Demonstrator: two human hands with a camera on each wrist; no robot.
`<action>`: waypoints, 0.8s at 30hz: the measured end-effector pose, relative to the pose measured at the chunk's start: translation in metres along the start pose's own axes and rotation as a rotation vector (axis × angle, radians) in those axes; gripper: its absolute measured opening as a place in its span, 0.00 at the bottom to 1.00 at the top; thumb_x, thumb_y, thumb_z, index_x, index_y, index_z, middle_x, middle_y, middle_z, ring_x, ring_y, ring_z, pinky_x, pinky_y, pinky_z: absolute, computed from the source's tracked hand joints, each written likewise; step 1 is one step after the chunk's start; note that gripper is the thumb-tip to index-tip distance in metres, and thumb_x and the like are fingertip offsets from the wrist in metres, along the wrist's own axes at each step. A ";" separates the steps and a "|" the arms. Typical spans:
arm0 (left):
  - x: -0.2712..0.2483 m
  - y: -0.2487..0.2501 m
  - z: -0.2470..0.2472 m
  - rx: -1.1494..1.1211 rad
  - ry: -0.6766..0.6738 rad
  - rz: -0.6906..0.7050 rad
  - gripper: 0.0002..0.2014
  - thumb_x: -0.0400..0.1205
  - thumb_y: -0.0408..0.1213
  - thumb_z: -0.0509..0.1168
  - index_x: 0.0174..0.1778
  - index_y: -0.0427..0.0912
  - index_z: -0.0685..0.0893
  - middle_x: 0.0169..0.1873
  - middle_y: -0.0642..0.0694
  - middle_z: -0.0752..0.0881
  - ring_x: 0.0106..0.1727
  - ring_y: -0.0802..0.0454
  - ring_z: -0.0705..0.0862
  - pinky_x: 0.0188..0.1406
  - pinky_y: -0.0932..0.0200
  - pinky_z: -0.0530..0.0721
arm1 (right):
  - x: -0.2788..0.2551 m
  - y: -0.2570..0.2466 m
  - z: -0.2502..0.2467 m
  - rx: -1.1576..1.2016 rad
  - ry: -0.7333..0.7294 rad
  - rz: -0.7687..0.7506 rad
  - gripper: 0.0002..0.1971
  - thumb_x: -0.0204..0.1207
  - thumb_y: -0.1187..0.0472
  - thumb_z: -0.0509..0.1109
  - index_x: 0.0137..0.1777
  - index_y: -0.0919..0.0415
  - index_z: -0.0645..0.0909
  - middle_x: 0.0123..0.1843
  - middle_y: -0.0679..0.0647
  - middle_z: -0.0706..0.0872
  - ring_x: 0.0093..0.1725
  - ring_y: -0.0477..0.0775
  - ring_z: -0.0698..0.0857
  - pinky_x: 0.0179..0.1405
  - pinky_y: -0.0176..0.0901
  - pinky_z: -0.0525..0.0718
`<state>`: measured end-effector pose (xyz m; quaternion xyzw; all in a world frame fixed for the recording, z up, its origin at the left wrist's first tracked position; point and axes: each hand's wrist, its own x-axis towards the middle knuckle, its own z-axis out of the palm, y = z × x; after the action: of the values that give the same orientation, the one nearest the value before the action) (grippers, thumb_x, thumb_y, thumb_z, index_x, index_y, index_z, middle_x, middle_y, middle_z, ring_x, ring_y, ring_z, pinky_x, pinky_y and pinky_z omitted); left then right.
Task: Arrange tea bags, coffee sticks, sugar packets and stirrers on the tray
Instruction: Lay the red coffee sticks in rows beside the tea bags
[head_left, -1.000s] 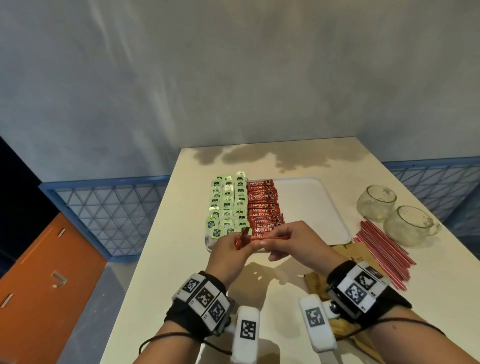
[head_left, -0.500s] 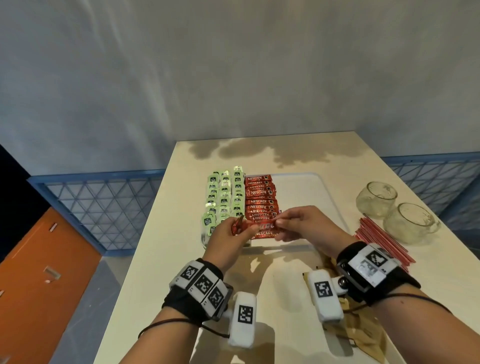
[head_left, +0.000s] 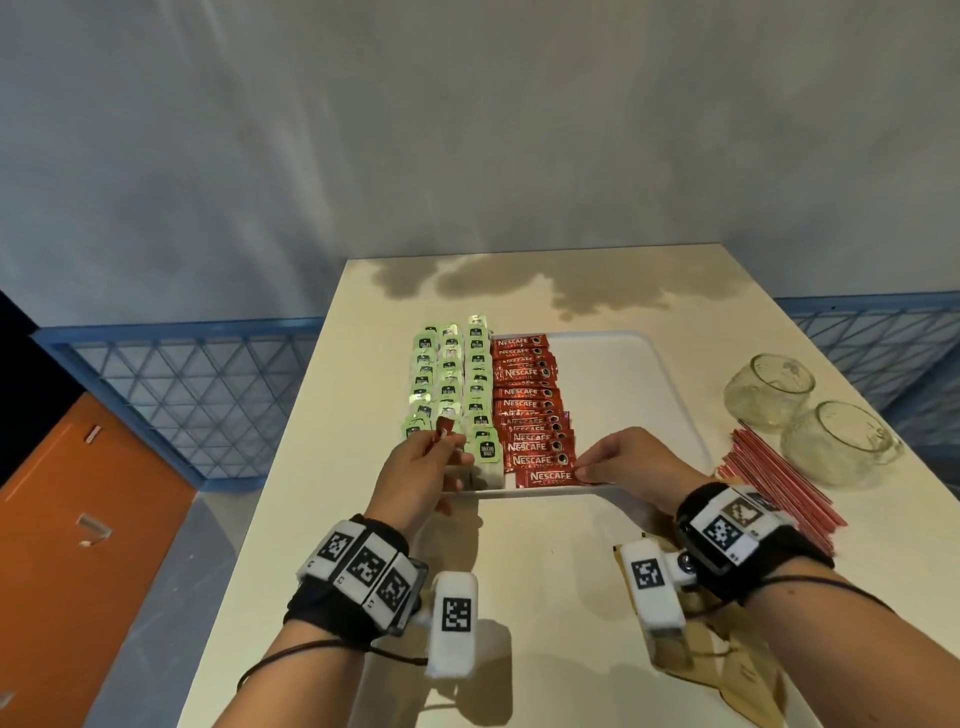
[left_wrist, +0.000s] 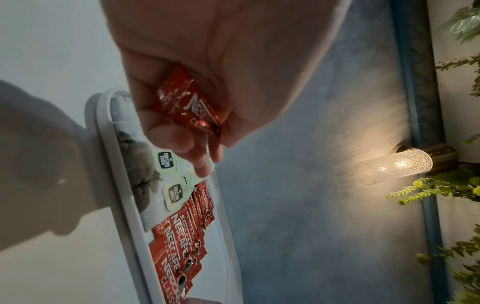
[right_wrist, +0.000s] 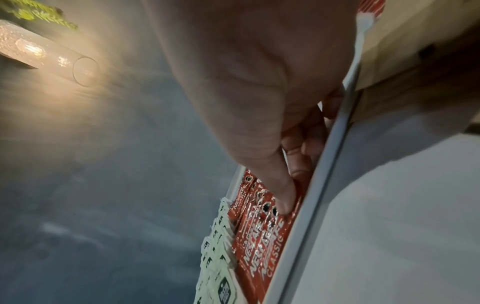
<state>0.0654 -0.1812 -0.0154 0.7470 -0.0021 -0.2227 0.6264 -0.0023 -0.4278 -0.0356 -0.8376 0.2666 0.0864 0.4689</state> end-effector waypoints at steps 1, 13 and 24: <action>0.000 0.000 0.000 -0.010 -0.008 0.001 0.11 0.89 0.39 0.58 0.59 0.40 0.83 0.46 0.41 0.90 0.28 0.53 0.82 0.18 0.62 0.74 | 0.002 -0.001 0.002 -0.007 0.015 0.010 0.05 0.68 0.64 0.83 0.41 0.61 0.90 0.41 0.53 0.92 0.44 0.49 0.88 0.40 0.35 0.81; 0.000 -0.006 -0.001 0.055 -0.025 -0.001 0.10 0.90 0.39 0.56 0.57 0.41 0.80 0.41 0.48 0.91 0.27 0.54 0.79 0.18 0.63 0.72 | 0.017 -0.010 0.005 -0.045 0.115 0.074 0.18 0.60 0.56 0.88 0.40 0.57 0.81 0.42 0.52 0.90 0.40 0.51 0.89 0.48 0.49 0.88; -0.009 -0.006 0.001 0.099 -0.154 0.020 0.10 0.87 0.38 0.63 0.50 0.34 0.85 0.39 0.43 0.93 0.22 0.55 0.77 0.19 0.63 0.74 | 0.005 -0.016 0.006 -0.020 0.171 -0.042 0.16 0.71 0.47 0.80 0.46 0.57 0.81 0.46 0.50 0.87 0.46 0.51 0.85 0.46 0.48 0.84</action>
<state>0.0558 -0.1780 -0.0180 0.7576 -0.0688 -0.2728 0.5890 0.0112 -0.4183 -0.0294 -0.8519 0.2872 0.0073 0.4378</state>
